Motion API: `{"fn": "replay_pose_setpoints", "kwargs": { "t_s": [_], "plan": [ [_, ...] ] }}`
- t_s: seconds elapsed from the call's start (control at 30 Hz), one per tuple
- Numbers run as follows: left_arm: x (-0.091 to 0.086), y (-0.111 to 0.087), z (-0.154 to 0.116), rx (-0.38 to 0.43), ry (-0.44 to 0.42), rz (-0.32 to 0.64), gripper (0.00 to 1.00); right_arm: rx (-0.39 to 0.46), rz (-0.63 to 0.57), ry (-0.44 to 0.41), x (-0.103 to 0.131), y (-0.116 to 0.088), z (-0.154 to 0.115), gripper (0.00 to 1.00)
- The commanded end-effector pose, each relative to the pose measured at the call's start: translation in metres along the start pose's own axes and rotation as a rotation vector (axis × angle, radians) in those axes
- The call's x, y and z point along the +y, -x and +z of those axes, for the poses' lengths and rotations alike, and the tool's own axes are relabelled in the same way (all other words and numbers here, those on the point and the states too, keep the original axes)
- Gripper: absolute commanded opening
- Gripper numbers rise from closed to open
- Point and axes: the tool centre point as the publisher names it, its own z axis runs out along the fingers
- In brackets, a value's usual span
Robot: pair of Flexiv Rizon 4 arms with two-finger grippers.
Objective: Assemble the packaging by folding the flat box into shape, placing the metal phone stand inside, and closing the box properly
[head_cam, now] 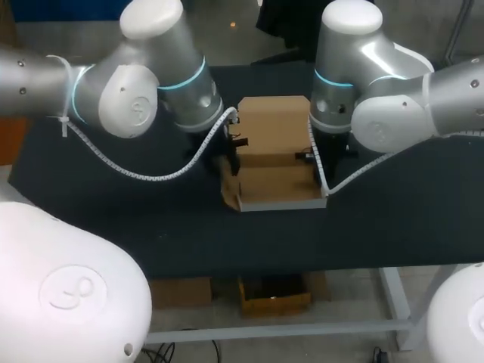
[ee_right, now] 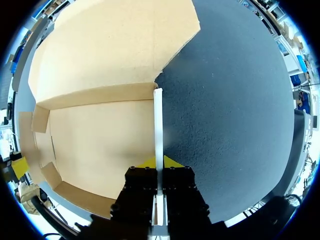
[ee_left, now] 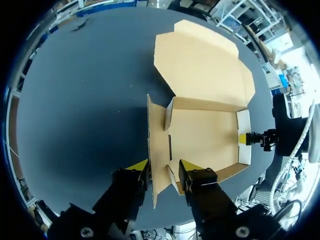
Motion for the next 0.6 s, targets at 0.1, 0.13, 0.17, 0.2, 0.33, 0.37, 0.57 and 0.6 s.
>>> {"fn": "replay_pose_setpoints", "kwargs": {
  "t_s": [0.1, 0.13, 0.17, 0.2, 0.33, 0.37, 0.57, 0.6],
  "plan": [
    [-0.003, 0.036, -0.011, 0.188, 0.023, 0.007, 0.37, -0.003, 0.000, -0.005, 0.001, -0.001, 0.000, 0.00],
    [-0.004, 0.040, -0.011, 0.196, 0.021, 0.007, 0.37, -0.003, 0.000, -0.005, 0.001, -0.001, 0.000, 0.00],
    [-0.005, 0.043, -0.011, 0.203, 0.021, 0.004, 0.36, -0.003, 0.000, -0.005, 0.001, -0.001, 0.000, 0.00],
    [-0.006, 0.047, -0.011, 0.225, 0.028, 0.007, 0.36, -0.003, 0.000, -0.005, 0.001, -0.001, 0.000, 0.00],
    [-0.010, 0.060, -0.007, 0.288, 0.045, 0.011, 0.34, -0.003, 0.000, -0.005, 0.001, -0.001, 0.000, 0.00],
    [-0.010, 0.064, -0.005, 0.303, 0.047, 0.013, 0.33, -0.003, 0.000, -0.005, 0.001, -0.001, 0.000, 0.00],
    [-0.012, 0.075, 0.005, 0.351, 0.038, 0.017, 0.24, -0.003, 0.000, -0.005, 0.001, -0.001, 0.000, 0.00],
    [-0.012, 0.077, 0.008, 0.359, 0.041, 0.011, 0.24, -0.003, 0.000, -0.005, 0.001, -0.001, 0.000, 0.00]
  ]
}}
